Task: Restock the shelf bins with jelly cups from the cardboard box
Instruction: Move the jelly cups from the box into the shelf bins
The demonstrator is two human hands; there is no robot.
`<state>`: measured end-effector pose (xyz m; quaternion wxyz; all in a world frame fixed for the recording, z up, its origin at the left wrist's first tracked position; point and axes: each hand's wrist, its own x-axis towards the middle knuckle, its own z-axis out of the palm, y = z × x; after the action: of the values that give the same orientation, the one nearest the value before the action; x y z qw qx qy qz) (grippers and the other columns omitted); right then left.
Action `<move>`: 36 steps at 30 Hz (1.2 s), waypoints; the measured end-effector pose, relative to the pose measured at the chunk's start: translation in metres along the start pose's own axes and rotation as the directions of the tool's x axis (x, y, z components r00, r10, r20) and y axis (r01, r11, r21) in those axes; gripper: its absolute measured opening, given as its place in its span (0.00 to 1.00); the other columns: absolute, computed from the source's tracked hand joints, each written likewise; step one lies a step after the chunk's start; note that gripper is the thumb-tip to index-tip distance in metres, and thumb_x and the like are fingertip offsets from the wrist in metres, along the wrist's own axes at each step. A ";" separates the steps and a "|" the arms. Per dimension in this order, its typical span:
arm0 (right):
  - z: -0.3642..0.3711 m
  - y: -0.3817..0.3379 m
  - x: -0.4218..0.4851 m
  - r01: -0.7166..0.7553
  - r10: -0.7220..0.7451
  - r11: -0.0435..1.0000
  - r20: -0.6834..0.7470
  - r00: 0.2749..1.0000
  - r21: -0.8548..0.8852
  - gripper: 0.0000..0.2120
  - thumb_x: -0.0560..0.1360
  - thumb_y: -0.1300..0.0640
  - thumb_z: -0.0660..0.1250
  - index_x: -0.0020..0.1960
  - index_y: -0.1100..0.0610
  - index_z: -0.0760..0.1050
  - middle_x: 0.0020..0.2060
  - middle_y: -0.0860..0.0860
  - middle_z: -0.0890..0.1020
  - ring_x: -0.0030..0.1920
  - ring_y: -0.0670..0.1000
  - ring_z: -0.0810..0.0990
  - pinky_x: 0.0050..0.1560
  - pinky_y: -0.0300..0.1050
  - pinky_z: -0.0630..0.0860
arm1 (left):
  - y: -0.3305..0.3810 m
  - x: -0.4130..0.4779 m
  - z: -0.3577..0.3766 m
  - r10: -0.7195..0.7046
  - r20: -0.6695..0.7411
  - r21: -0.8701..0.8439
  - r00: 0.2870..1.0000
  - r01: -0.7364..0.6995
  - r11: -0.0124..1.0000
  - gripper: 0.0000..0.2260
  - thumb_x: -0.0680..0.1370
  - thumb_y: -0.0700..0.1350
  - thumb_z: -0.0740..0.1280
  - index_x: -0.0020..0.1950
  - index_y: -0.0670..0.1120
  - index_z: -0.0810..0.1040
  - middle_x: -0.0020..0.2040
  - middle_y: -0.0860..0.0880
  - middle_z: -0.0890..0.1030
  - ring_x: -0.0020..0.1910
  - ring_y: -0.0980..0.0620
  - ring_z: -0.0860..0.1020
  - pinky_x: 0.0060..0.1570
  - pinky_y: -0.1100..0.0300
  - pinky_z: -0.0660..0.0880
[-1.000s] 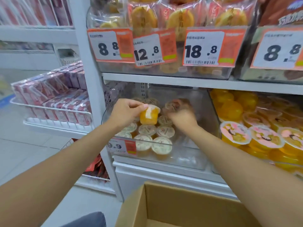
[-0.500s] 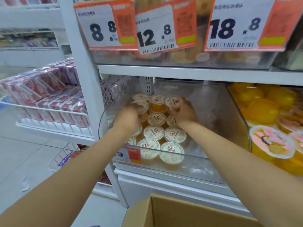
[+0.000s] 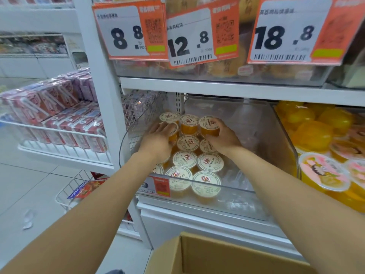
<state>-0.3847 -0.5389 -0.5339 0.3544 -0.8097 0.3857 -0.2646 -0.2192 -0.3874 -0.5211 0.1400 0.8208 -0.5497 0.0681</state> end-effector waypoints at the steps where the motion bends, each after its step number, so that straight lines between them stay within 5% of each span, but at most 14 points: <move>1: 0.000 0.000 0.000 -0.002 0.002 1.000 -0.006 1.000 0.011 0.28 0.75 0.52 0.66 0.73 0.43 0.62 0.67 0.50 0.73 0.63 0.53 0.75 0.62 0.53 0.75 | 0.000 0.000 0.001 -0.005 0.010 -0.017 1.000 0.006 1.000 0.25 0.80 0.48 0.62 0.76 0.49 0.60 0.77 0.48 0.61 0.77 0.45 0.55 0.73 0.52 0.58; 4: -0.002 -0.003 -0.006 -0.003 -0.001 0.993 -0.033 0.999 -0.115 0.27 0.77 0.53 0.63 0.74 0.43 0.62 0.72 0.54 0.65 0.57 0.55 0.78 0.57 0.51 0.78 | 0.001 -0.002 -0.003 -0.047 0.039 -0.055 0.998 0.049 0.997 0.26 0.79 0.50 0.63 0.76 0.51 0.60 0.78 0.47 0.58 0.78 0.45 0.53 0.74 0.50 0.58; 7: -0.012 -0.018 -0.020 -0.054 0.036 0.967 -0.076 0.996 -0.249 0.26 0.77 0.55 0.62 0.74 0.43 0.63 0.76 0.54 0.57 0.67 0.58 0.71 0.63 0.51 0.75 | 0.010 -0.013 -0.018 -0.114 0.061 -0.036 0.992 0.116 0.993 0.25 0.80 0.52 0.62 0.76 0.51 0.62 0.78 0.45 0.59 0.77 0.43 0.56 0.71 0.47 0.63; 11: -0.039 -0.040 -0.071 0.096 -0.137 0.959 -0.136 0.981 -0.268 0.21 0.74 0.57 0.63 0.67 0.53 0.73 0.62 0.56 0.74 0.58 0.57 0.77 0.60 0.50 0.75 | 0.049 -0.053 -0.043 -0.092 -0.078 -0.137 0.993 0.081 0.987 0.10 0.77 0.49 0.64 0.57 0.49 0.77 0.54 0.47 0.79 0.53 0.45 0.77 0.51 0.48 0.77; 13: -0.053 -0.042 -0.108 0.187 -0.245 0.932 -0.160 0.956 -0.311 0.15 0.74 0.58 0.63 0.59 0.56 0.78 0.55 0.54 0.79 0.54 0.54 0.78 0.55 0.47 0.74 | 0.079 -0.080 -0.055 -0.126 -0.101 -0.316 0.987 0.088 0.945 0.03 0.76 0.48 0.65 0.46 0.49 0.75 0.42 0.52 0.78 0.43 0.49 0.77 0.44 0.51 0.76; 16: -0.068 -0.032 -0.169 0.311 -0.380 0.892 -0.172 0.909 -0.329 0.07 0.74 0.61 0.64 0.49 0.57 0.79 0.46 0.52 0.77 0.44 0.52 0.77 0.45 0.47 0.74 | 0.125 -0.121 -0.059 -0.056 -0.120 -0.365 0.991 0.008 0.931 0.04 0.75 0.47 0.64 0.43 0.49 0.72 0.35 0.53 0.75 0.39 0.49 0.75 0.38 0.53 0.72; 19: -0.072 -0.002 -0.223 0.359 -0.425 0.874 -0.157 0.891 -0.327 0.04 0.73 0.62 0.65 0.46 0.57 0.78 0.41 0.48 0.75 0.37 0.48 0.72 0.38 0.46 0.73 | 0.158 -0.156 -0.039 0.013 0.032 -0.412 0.999 0.002 0.911 0.03 0.73 0.46 0.65 0.42 0.49 0.72 0.36 0.54 0.75 0.40 0.49 0.75 0.37 0.55 0.69; 22: -0.072 0.048 -0.265 0.244 -0.281 0.919 -0.080 0.956 -0.310 0.05 0.74 0.61 0.65 0.48 0.56 0.79 0.42 0.47 0.75 0.38 0.47 0.73 0.39 0.45 0.72 | 0.172 -0.187 0.007 0.047 0.263 -0.373 0.964 0.057 0.926 0.04 0.73 0.45 0.66 0.41 0.50 0.72 0.39 0.52 0.77 0.42 0.49 0.76 0.36 0.57 0.68; 26: -0.068 0.146 -0.315 -0.083 0.165 0.927 0.200 0.966 -0.365 0.10 0.75 0.60 0.63 0.54 0.54 0.79 0.47 0.47 0.76 0.48 0.49 0.77 0.51 0.42 0.73 | 0.179 -0.226 0.093 0.017 0.593 -0.302 0.805 0.202 0.932 0.05 0.74 0.45 0.66 0.38 0.51 0.74 0.43 0.51 0.80 0.45 0.50 0.78 0.45 0.56 0.76; 28: -0.065 0.197 -0.339 -0.247 0.381 0.878 0.286 0.879 -0.409 0.11 0.75 0.61 0.63 0.55 0.54 0.80 0.47 0.48 0.78 0.51 0.50 0.78 0.52 0.41 0.72 | 0.183 -0.248 0.139 0.008 0.729 -0.235 0.684 0.239 0.942 0.02 0.74 0.44 0.66 0.41 0.49 0.77 0.48 0.50 0.81 0.49 0.50 0.79 0.49 0.58 0.76; 30: -0.057 0.241 -0.363 -0.383 0.549 0.808 0.336 0.766 -0.448 0.08 0.75 0.63 0.61 0.45 0.54 0.78 0.43 0.49 0.79 0.46 0.51 0.78 0.45 0.40 0.72 | 0.189 -0.273 0.181 0.005 0.833 -0.190 0.553 0.279 0.941 0.04 0.75 0.41 0.67 0.48 0.46 0.80 0.50 0.48 0.81 0.49 0.49 0.79 0.43 0.63 0.74; 33: -0.034 0.288 -0.400 -0.459 0.652 0.750 0.414 0.635 -0.476 0.11 0.74 0.60 0.65 0.36 0.50 0.67 0.38 0.47 0.73 0.45 0.52 0.75 0.45 0.41 0.71 | 0.207 -0.310 0.226 0.050 0.935 -0.174 0.352 0.330 0.928 0.11 0.76 0.40 0.68 0.58 0.42 0.79 0.54 0.44 0.80 0.48 0.51 0.76 0.29 0.72 0.67; 36: -0.005 0.306 -0.433 -0.425 0.643 0.765 0.549 0.533 -0.483 0.12 0.73 0.51 0.69 0.37 0.46 0.67 0.43 0.48 0.74 0.52 0.54 0.78 0.46 0.40 0.69 | 0.217 -0.343 0.259 0.097 0.984 -0.141 0.150 0.323 0.936 0.18 0.76 0.39 0.69 0.66 0.41 0.74 0.65 0.45 0.76 0.54 0.52 0.75 0.41 0.69 0.73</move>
<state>-0.7660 -0.3273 -0.8362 0.4120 -0.7296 0.4910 0.2384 -0.5626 -0.2404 -0.8250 -0.1140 0.6713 -0.4461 -0.5808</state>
